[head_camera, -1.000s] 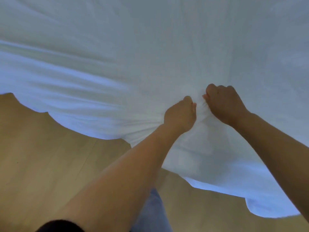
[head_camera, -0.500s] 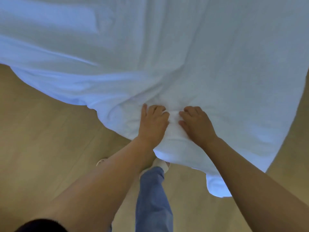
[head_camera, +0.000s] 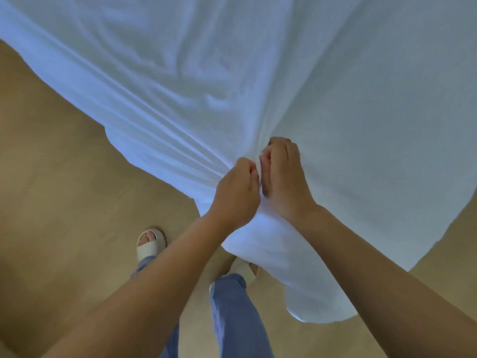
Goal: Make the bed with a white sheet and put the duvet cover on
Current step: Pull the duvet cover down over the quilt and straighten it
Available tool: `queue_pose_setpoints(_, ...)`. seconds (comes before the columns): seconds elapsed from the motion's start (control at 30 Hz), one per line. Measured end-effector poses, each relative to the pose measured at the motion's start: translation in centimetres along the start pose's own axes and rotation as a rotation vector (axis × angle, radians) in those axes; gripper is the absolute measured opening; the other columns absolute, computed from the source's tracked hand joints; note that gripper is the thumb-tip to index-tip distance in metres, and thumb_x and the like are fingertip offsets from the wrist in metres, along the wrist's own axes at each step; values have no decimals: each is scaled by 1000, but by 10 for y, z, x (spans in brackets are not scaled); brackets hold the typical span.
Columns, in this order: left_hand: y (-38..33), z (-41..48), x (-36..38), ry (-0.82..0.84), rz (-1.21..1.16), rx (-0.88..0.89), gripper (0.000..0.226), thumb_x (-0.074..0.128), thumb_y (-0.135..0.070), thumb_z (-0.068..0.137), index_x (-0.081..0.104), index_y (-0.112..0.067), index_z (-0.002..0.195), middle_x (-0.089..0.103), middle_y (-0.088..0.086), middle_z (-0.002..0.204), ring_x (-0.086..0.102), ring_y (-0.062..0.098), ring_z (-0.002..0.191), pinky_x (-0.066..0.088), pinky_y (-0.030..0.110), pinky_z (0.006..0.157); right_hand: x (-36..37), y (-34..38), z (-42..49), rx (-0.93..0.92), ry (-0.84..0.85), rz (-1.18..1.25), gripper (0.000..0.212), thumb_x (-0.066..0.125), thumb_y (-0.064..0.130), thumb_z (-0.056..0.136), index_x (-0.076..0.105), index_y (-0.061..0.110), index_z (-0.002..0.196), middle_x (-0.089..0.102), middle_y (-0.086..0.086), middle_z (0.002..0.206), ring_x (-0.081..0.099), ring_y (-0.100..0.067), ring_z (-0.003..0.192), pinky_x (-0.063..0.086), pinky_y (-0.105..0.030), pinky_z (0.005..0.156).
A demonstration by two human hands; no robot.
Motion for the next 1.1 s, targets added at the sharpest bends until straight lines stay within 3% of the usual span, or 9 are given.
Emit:
queue_pose_setpoints(0.1,-1,-4,-11,132,-168,-78,24,39,-17,97,43,-26,75,45,-11,69,42,1,60,32,11,55,-17,-25,-11,-1,131,53,23,53,9,79,56,-4,98,58,-17,98,53,-33,90,39,-33,81)
queue_pose_setpoints(0.2,17,0,-22,122,-289,-251,18,43,-14,95,49,-18,79,46,-5,70,42,12,66,35,21,58,-19,-60,-28,-214,393,-258,52,63,15,77,55,-1,125,57,-19,128,53,-37,119,39,-47,100)
queue_pose_setpoints(0.4,10,-29,34,-319,0,-199,11,48,-20,93,52,-10,90,54,9,91,51,29,88,38,34,80,-7,-56,-10,-415,124,-382,19,52,10,78,69,4,72,65,-13,75,63,-31,69,48,-33,62)
queue_pose_setpoints(0.47,5,-45,51,-362,65,-97,41,54,-35,86,57,-1,110,58,14,108,52,31,104,38,38,95,-4,-47,-8,-422,41,-336,16,51,6,77,63,4,67,61,-12,68,60,-29,64,42,-33,60)
queue_pose_setpoints(0.6,9,-47,63,-323,186,-24,46,68,-17,84,57,1,125,58,19,122,51,37,114,33,44,103,-6,-47,-26,-473,171,-265,7,68,-3,73,63,2,77,62,-14,76,62,-31,72,48,-36,71)
queue_pose_setpoints(0.7,10,-34,54,-368,299,12,17,68,-3,81,71,0,98,65,19,93,60,40,89,42,47,82,-7,-61,-30,-446,364,-278,17,67,0,75,70,4,92,67,-13,95,63,-33,90,49,-39,80)
queue_pose_setpoints(0.77,6,-30,49,-400,363,26,9,69,-2,80,70,-2,88,64,17,85,61,38,82,42,46,78,-8,-63,-28,-484,330,-318,12,74,2,69,71,6,80,67,-10,87,64,-31,81,49,-34,67)
queue_pose_setpoints(0.93,3,-56,56,-447,428,91,33,70,-8,73,65,0,105,62,19,101,60,38,93,47,54,86,-1,-56,-19,-501,264,-359,13,74,-2,60,70,5,69,67,-9,74,65,-29,69,50,-29,57)
queue_pose_setpoints(1.1,18,-75,88,-169,415,-97,60,74,-37,77,58,-6,125,53,14,131,45,37,125,28,59,105,2,-57,-20,-518,177,-402,19,50,4,78,68,2,74,65,-14,76,62,-29,66,48,-30,57)
Point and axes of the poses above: each hand's wrist, its own z-axis towards the middle knuckle, its own x-axis out of the palm, y = z × x, the point moved 3 cm from there along z, towards the middle knuckle
